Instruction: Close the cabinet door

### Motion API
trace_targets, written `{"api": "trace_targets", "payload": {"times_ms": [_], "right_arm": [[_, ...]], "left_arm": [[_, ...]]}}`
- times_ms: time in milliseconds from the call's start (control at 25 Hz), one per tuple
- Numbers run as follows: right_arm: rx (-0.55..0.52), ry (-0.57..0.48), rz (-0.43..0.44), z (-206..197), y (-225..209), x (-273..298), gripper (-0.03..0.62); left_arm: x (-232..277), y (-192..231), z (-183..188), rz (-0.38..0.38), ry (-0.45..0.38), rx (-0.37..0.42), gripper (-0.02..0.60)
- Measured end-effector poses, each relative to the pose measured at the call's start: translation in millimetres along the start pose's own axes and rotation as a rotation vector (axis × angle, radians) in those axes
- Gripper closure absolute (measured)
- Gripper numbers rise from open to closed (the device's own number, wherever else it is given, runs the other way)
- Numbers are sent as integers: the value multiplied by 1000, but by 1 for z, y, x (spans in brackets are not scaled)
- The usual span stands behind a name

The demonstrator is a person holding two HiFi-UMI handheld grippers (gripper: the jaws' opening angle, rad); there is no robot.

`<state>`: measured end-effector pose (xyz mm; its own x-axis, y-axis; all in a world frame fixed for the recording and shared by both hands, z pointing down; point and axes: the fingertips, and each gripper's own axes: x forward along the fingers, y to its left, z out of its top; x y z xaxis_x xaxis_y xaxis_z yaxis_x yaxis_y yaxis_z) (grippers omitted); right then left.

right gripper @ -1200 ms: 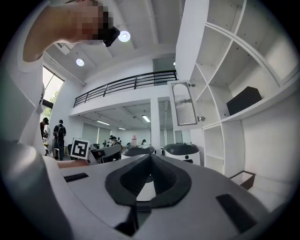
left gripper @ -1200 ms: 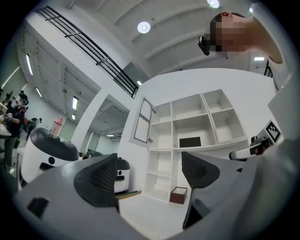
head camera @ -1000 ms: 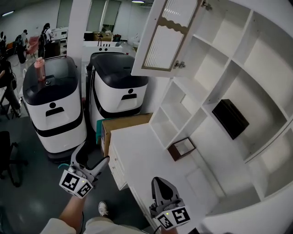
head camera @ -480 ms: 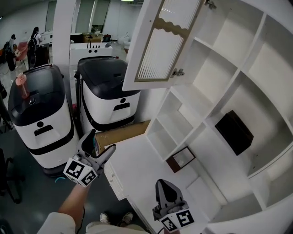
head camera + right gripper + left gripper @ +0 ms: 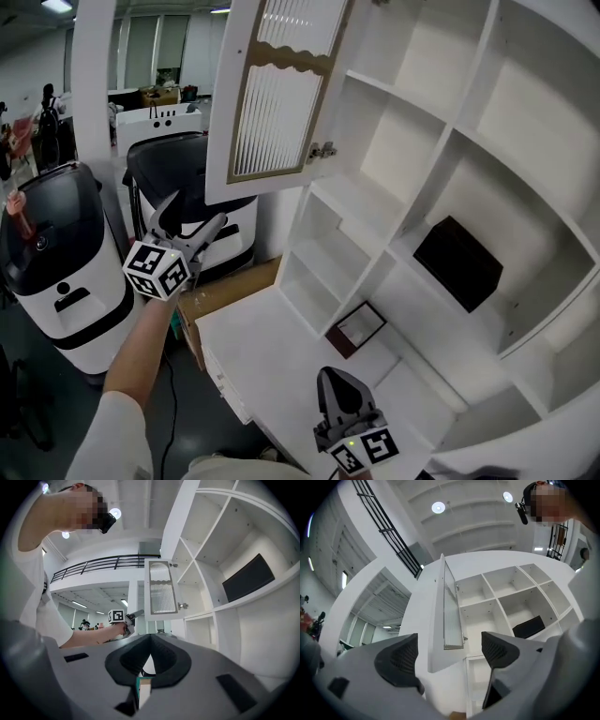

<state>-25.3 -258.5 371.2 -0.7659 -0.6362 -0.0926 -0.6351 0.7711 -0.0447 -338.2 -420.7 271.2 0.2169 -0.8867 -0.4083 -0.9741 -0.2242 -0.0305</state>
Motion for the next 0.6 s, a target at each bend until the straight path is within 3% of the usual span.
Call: {"api": "trace_targets", "payload": {"times_ms": [240,360,480,600], "right_arm": [[-6,-14,-49,3,-11,-7,597],[-1,-18,-59,2,-13,-9,597],[-5,-21,-62,2,-11,-11,597],[1,-22,-73,2,-10,-16,597]], "left_arm": [[47,30,7,-4,6,32,186],[52,36,11,-16,-23,14,320],[58,44,12,-20,-24,-37,350],[61,44,6,-33,12,-30,401]]}}
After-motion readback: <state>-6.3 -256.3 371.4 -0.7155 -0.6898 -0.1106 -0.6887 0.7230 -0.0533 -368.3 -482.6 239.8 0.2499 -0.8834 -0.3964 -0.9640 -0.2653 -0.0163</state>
